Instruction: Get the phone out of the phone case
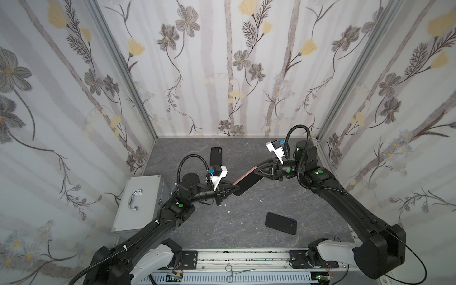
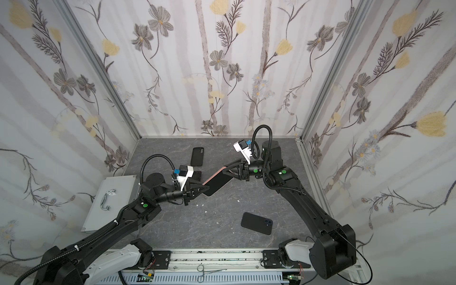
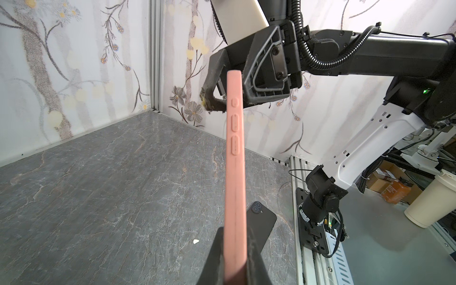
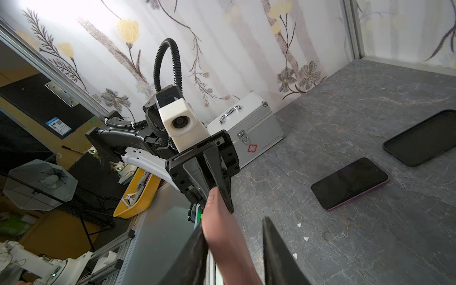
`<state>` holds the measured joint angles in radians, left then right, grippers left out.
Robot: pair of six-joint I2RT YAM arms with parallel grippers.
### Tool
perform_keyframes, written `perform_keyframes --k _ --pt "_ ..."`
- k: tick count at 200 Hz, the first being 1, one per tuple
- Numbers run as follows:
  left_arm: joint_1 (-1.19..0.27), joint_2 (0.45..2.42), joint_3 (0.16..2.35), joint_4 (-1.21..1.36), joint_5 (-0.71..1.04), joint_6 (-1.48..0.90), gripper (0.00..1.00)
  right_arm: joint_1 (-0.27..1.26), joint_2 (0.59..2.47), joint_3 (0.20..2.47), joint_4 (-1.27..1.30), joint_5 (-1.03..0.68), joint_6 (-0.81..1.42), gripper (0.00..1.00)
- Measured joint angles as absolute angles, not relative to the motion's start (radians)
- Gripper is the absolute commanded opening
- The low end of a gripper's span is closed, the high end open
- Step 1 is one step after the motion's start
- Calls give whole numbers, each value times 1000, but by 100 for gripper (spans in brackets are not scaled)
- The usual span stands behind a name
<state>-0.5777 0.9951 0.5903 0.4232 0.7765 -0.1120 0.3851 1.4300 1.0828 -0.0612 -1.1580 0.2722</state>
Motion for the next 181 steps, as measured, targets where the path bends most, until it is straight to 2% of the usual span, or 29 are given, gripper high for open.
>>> perform_keyframes --k 64,181 --pt "-579 990 590 430 771 -112 0 384 1410 1041 64 -1188 386 46" --pt "-607 971 571 437 733 -97 0 389 1409 1020 130 -1198 469 29"
